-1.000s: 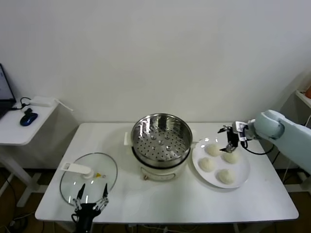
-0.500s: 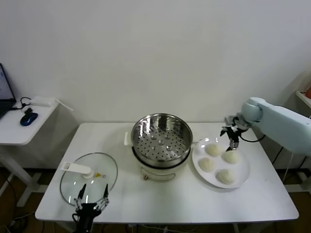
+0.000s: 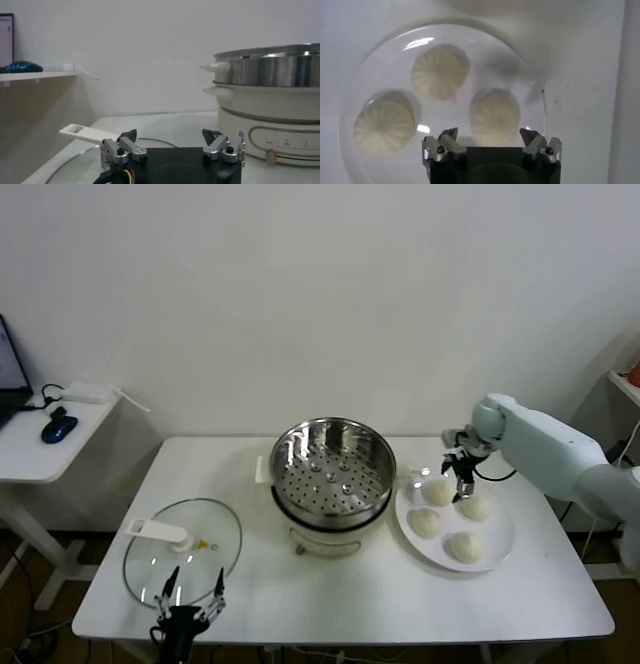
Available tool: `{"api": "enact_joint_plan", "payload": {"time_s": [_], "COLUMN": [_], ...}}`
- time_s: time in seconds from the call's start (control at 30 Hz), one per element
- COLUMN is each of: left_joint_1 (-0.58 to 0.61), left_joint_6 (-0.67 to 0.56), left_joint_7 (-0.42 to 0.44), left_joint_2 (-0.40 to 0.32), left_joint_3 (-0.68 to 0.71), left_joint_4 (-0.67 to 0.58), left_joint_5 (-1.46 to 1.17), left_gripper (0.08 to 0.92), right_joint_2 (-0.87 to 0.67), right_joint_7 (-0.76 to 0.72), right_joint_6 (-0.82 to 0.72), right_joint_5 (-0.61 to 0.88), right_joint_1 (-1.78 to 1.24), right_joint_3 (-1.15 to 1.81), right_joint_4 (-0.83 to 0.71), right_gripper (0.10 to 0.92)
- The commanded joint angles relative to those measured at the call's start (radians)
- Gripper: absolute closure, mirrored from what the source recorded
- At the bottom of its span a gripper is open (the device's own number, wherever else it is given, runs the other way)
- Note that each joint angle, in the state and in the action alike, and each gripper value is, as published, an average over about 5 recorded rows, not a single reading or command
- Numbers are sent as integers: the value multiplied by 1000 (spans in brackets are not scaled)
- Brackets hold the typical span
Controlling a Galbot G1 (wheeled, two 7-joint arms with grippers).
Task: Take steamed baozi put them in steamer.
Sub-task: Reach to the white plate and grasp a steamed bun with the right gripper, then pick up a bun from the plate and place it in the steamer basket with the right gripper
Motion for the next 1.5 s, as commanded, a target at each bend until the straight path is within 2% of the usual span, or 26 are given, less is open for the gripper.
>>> {"api": "enact_joint_plan", "payload": {"time_s": [0.03, 0.23, 0.5, 0.77, 1.03, 1.23, 1.37, 1.5], "left_joint_1": [-1, -3, -2, -4, 3, 5, 7, 8], "left_joint_6": [-1, -9, -14, -21, -31, -34, -35, -33], "left_joint_7": [0, -3, -5, -6, -9, -10, -10, -10], "left_joint_2": [0, 0, 0, 1, -1, -1, 0, 1], "left_joint_3": [0, -3, -4, -5, -6, -7, -5, -4], "left_joint_4": [6, 15, 20, 22, 20, 19, 19, 11], "left_joint_5": [4, 9, 12, 17, 18, 20, 29, 30], "left_gripper": [177, 177, 177, 177, 177, 177, 177, 177], "right_joint_2": [74, 88, 76, 45, -26, -74, -82, -56], "right_joint_7": [-5, -1, -5, -5, -14, -23, -19, -15], "right_joint_6": [22, 31, 33, 28, 10, 25, 60, 164], "right_joint_5": [-47, -66, -70, -34, 70, 202, 320, 424], "right_joint_1": [-42, -41, -31, 17, 148, 375, 553, 653], "right_joint_3": [57, 62, 61, 23, -109, -286, -377, -427], "right_joint_4": [-128, -151, -140, -83, 74, 279, 425, 499], "right_gripper": [203, 215, 301, 336, 348, 355, 355, 355]}}
